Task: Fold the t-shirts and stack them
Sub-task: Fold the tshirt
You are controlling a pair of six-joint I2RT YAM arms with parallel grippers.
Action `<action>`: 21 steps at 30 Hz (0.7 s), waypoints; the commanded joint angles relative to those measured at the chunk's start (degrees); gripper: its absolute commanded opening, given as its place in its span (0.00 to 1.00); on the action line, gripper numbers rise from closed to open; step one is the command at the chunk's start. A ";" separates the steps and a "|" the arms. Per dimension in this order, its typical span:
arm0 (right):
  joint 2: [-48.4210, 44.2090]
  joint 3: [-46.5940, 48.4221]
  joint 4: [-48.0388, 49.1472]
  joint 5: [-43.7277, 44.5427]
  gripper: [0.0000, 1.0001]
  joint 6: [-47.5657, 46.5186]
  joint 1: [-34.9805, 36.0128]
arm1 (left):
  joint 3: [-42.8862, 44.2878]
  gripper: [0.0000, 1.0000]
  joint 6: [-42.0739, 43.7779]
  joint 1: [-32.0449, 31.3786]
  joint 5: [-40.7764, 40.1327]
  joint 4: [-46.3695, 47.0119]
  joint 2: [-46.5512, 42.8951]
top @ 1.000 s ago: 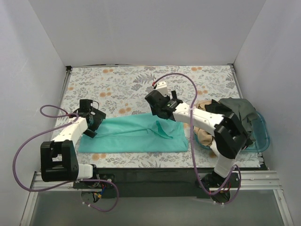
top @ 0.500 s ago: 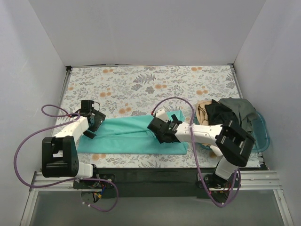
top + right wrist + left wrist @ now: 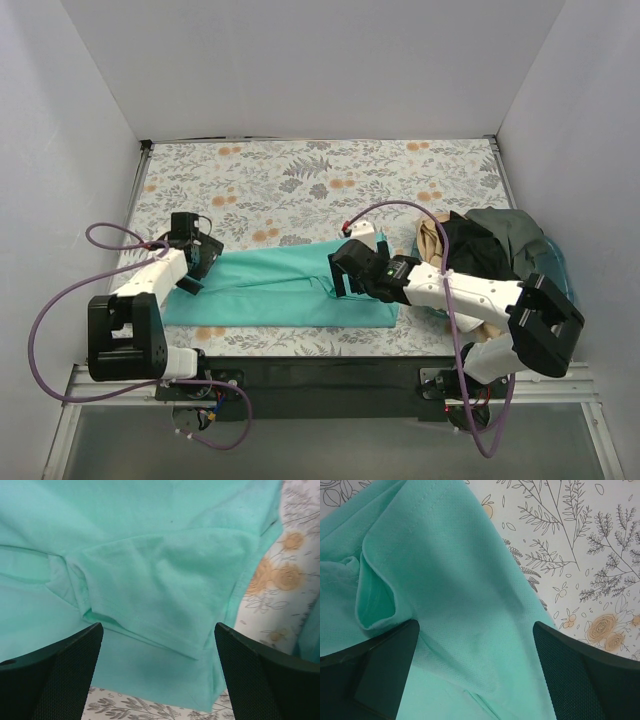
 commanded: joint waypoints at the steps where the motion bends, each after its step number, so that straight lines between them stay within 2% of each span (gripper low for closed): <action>1: -1.40 -4.24 8.16 -16.31 0.98 3.82 -3.25 | -1.00 0.98 -0.15 -0.18 3.09 0.92 -2.36; 2: -1.40 -6.78 12.36 -18.98 0.99 4.17 -4.21 | -1.70 0.98 -0.06 -0.61 4.67 1.63 -2.71; 4: -1.05 -8.38 14.24 -22.51 0.98 6.11 -5.09 | -2.31 0.98 -0.15 -0.88 5.75 3.30 -2.98; 5: -0.79 -9.26 15.03 -22.61 0.98 6.46 -5.80 | -2.58 0.98 -0.58 -3.67 5.14 3.30 -2.80; 8: 1.84 -9.79 15.13 -23.49 0.98 6.81 -7.82 | -3.11 0.98 -0.76 -4.48 3.73 3.30 -2.01; 11: 5.79 -9.01 15.48 -25.07 0.98 5.50 -11.76 | -4.16 0.98 0.03 -4.83 5.82 2.95 -1.05; 15: 11.94 -4.62 15.66 -25.07 0.98 0.76 -17.04 | -6.97 0.98 -0.58 -7.64 6.01 1.55 -4.73; 17: 14.32 -0.49 16.18 -25.51 0.98 -3.00 -20.28 | -9.43 0.98 -2.34 -10.18 7.32 1.37 -8.42; 21: 24.75 10.66 16.45 -27.45 0.98 -10.92 -24.52 | -13.47 0.98 -7.08 -16.25 8.82 1.19 -13.87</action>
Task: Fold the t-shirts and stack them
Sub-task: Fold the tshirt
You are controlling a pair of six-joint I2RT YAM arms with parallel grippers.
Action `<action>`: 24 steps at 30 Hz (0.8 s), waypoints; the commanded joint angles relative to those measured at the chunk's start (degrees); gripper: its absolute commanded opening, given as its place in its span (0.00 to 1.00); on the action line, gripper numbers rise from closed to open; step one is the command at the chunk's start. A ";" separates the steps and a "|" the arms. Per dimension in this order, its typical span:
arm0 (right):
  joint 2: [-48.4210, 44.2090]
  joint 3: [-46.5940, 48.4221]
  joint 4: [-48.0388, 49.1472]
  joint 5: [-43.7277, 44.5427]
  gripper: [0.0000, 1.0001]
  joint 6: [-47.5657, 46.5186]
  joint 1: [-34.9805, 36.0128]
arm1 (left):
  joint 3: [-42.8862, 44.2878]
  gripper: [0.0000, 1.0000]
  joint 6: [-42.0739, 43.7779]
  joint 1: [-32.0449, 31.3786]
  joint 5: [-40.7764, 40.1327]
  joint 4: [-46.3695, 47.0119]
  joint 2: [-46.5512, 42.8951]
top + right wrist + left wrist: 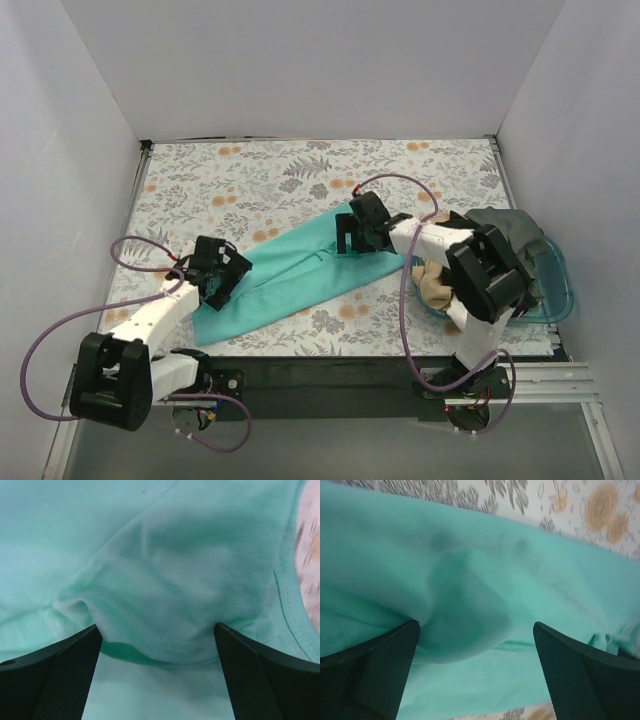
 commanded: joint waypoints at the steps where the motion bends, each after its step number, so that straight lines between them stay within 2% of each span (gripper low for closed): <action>1: 8.93 11.03 0.71 -1.59 0.98 -9.38 -3.06 | -3.73 0.98 -8.01 -5.17 4.01 -3.44 -3.16; 3: 16.55 16.77 0.45 -0.62 0.98 -12.28 -4.20 | -6.27 0.98 -13.12 -10.79 7.35 -2.57 -5.80; 4: 19.04 20.63 0.01 -3.58 0.98 -13.34 -4.55 | -7.24 0.98 -15.50 -13.60 7.35 -1.61 -6.68; 5: 21.50 27.02 -1.73 -4.48 0.98 -13.79 -4.73 | -8.38 0.98 -21.44 -20.06 6.05 -0.81 -7.82; 8: 29.77 38.98 -2.45 -11.57 0.98 -15.46 -4.73 | -8.22 0.98 -29.37 -30.28 1.92 0.07 -7.66; 11: 37.24 47.44 -2.54 -16.87 0.98 -15.11 -4.56 | -4.89 0.98 -31.86 -35.92 -1.61 1.39 -3.10; 15: 47.07 63.33 -3.16 -18.81 0.98 -13.18 -4.64 | 3.36 0.98 -31.79 -40.78 -4.51 1.92 6.99; 18: 51.30 71.08 -3.51 -20.83 0.98 -10.72 -5.35 | 7.67 0.98 -29.85 -42.01 -4.34 2.09 10.26; 24: 50.27 72.78 -0.52 -19.86 0.98 -10.71 -6.23 | 11.91 0.98 -26.07 -47.11 -7.59 1.66 10.37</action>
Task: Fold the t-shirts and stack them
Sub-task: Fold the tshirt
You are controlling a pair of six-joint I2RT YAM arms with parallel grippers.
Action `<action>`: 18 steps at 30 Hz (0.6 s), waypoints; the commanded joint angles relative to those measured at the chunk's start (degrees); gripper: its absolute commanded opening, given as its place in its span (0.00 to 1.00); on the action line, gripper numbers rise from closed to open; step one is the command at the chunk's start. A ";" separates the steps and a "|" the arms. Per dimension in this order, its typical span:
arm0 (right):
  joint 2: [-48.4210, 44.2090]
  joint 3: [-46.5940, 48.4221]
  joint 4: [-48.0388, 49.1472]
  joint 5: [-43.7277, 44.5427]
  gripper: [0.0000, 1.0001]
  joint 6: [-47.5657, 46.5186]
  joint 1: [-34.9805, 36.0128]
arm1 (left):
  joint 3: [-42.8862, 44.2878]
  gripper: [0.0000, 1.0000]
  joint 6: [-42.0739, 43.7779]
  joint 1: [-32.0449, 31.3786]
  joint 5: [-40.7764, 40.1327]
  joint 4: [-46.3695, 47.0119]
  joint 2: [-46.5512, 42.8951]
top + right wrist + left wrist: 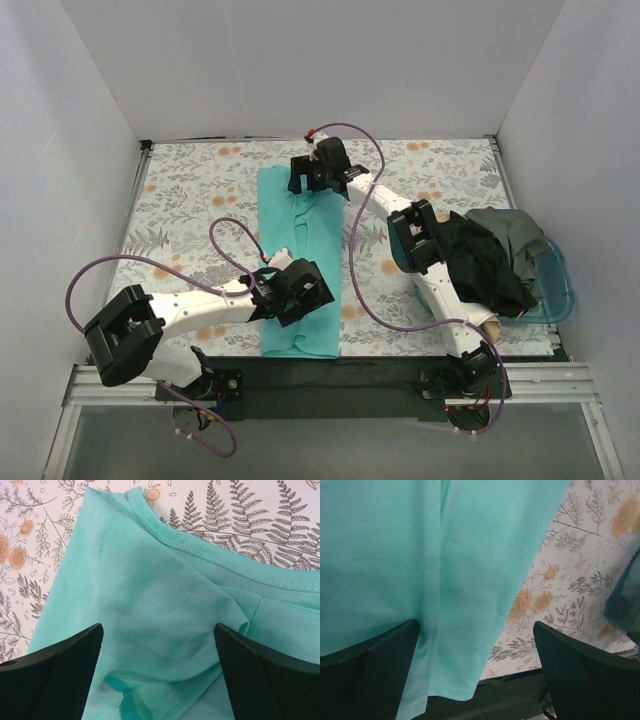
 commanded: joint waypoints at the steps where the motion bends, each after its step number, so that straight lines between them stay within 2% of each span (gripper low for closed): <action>1: -0.22 1.79 -0.69 -1.75 0.98 0.63 -1.13 | 3.64 0.98 -8.96 -3.39 -3.32 -1.23 -2.00; 5: -6.36 0.48 -1.39 0.18 0.98 -2.35 -1.40 | 6.81 0.98 -1.94 -6.82 -1.84 -3.85 -3.50; 7: -8.92 0.30 -2.71 0.98 0.98 -3.67 -1.57 | 7.43 0.98 -2.00 -9.10 -2.27 -7.36 -4.12; 13: -22.62 -5.31 -10.18 3.08 0.98 -7.55 -1.57 | 9.54 0.98 -5.24 -13.68 -9.47 -27.03 -11.14; 17: -37.44 -20.58 -13.70 7.46 0.98 -8.43 -0.09 | 6.04 0.98 -12.62 -13.95 -11.67 -35.92 -17.38; 18: -40.37 -28.80 -14.31 10.00 0.98 -7.21 0.44 | 3.24 0.98 -14.03 -13.95 -11.76 -36.55 -18.61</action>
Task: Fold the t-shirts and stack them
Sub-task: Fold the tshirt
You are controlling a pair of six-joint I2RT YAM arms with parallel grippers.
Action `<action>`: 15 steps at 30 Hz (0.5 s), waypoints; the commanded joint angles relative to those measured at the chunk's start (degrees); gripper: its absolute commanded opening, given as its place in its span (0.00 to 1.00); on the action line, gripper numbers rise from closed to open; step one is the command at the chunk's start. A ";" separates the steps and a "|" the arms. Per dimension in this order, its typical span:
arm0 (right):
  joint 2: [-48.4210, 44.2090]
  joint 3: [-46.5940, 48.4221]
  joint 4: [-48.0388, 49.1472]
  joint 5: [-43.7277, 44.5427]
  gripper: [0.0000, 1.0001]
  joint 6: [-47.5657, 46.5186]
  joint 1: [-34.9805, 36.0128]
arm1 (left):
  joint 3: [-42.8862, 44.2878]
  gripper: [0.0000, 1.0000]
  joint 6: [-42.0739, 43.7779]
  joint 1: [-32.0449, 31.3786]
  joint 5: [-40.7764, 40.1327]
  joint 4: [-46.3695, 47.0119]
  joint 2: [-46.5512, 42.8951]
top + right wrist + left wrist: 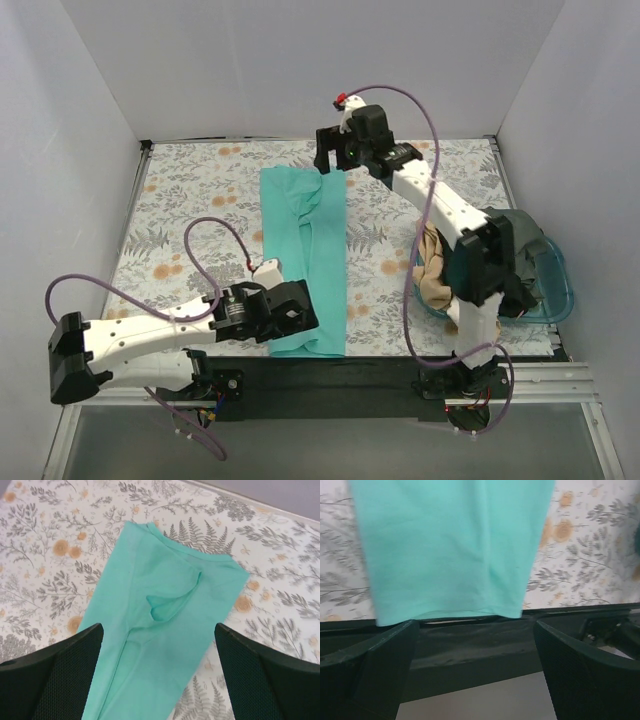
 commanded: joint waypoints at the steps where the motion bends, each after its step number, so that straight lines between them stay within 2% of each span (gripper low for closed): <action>1: -11.25 -16.05 -4.83 7.59 0.98 0.21 2.89 | -5.52 0.98 -13.97 -0.18 -3.25 -11.25 -6.13; 2: -16.49 -20.19 -4.83 8.49 0.98 1.52 3.69 | -6.67 0.98 -14.06 -0.27 -2.45 -11.08 -6.76; 3: -19.07 -28.41 -4.83 10.58 0.98 2.58 4.65 | -7.55 0.98 -14.32 -0.18 -2.18 -10.90 -7.20; 6: -27.87 -39.09 -4.13 15.85 0.98 6.80 10.79 | -10.54 0.96 -14.50 -0.18 -0.60 -9.85 -6.95; 7: -29.97 -44.96 -3.08 17.53 0.98 8.38 14.90 | -11.24 0.94 -14.76 -0.18 -0.25 -9.41 -6.42; 10: -35.96 -54.47 -2.02 19.92 0.98 13.74 22.12 | -13.96 0.84 -14.85 -0.27 -0.07 -6.61 -6.07; 14: -41.49 -62.65 -1.58 22.38 0.96 22.52 28.91 | -17.13 0.76 -14.24 -0.27 0.54 -1.24 -5.37; 15: -42.12 -63.90 -1.58 22.56 0.96 23.41 29.96 | -17.49 0.71 -14.33 -0.27 0.55 -0.71 -5.02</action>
